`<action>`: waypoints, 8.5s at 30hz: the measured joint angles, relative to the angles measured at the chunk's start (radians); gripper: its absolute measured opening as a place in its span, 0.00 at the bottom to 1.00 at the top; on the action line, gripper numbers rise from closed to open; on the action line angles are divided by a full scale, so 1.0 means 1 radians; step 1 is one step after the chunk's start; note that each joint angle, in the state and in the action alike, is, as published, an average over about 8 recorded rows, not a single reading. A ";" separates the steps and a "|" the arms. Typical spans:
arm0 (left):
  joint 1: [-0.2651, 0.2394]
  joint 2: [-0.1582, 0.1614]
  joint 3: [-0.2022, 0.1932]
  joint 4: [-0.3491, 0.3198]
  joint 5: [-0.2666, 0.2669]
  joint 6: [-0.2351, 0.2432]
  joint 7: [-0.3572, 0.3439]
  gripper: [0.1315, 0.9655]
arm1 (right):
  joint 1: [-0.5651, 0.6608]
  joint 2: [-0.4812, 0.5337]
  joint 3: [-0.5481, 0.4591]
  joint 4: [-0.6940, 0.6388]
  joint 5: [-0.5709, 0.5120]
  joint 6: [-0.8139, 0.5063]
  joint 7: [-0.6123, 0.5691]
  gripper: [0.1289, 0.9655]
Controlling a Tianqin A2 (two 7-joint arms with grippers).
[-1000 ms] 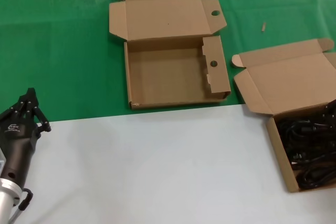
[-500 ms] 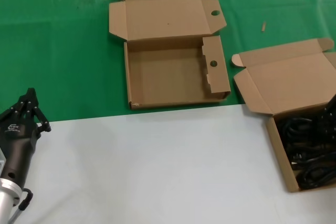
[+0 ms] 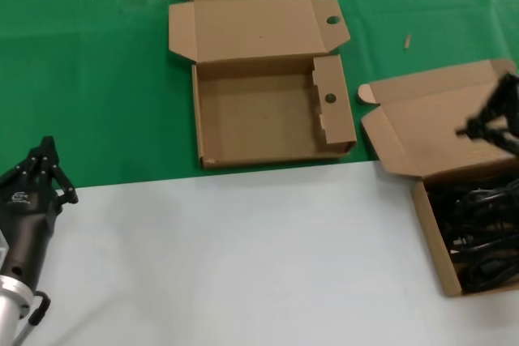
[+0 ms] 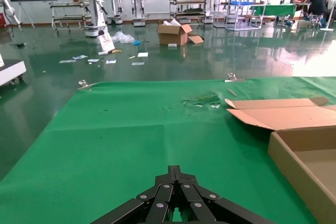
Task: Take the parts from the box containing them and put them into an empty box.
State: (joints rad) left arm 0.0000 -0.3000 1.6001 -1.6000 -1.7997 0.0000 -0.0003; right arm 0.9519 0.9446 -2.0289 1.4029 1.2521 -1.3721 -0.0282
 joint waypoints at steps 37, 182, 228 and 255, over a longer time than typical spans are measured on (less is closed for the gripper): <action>0.000 0.000 0.000 0.000 0.000 0.000 0.000 0.01 | -0.070 0.084 -0.005 0.098 -0.038 -0.078 0.087 0.25; 0.000 0.000 0.000 0.000 0.000 0.000 0.000 0.01 | 0.135 -0.521 -0.118 -0.258 -0.085 0.357 0.060 0.51; 0.000 0.000 0.000 0.000 0.000 0.000 0.000 0.16 | -0.439 -0.462 0.183 0.059 0.237 0.817 0.043 1.00; 0.000 0.000 0.000 0.000 0.000 0.000 0.000 0.82 | -0.694 -0.553 0.306 0.128 0.392 1.093 0.036 1.00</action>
State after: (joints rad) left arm 0.0000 -0.3000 1.6000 -1.6000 -1.7999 0.0000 0.0000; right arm 0.2577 0.3917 -1.7234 1.5307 1.6440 -0.2790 0.0073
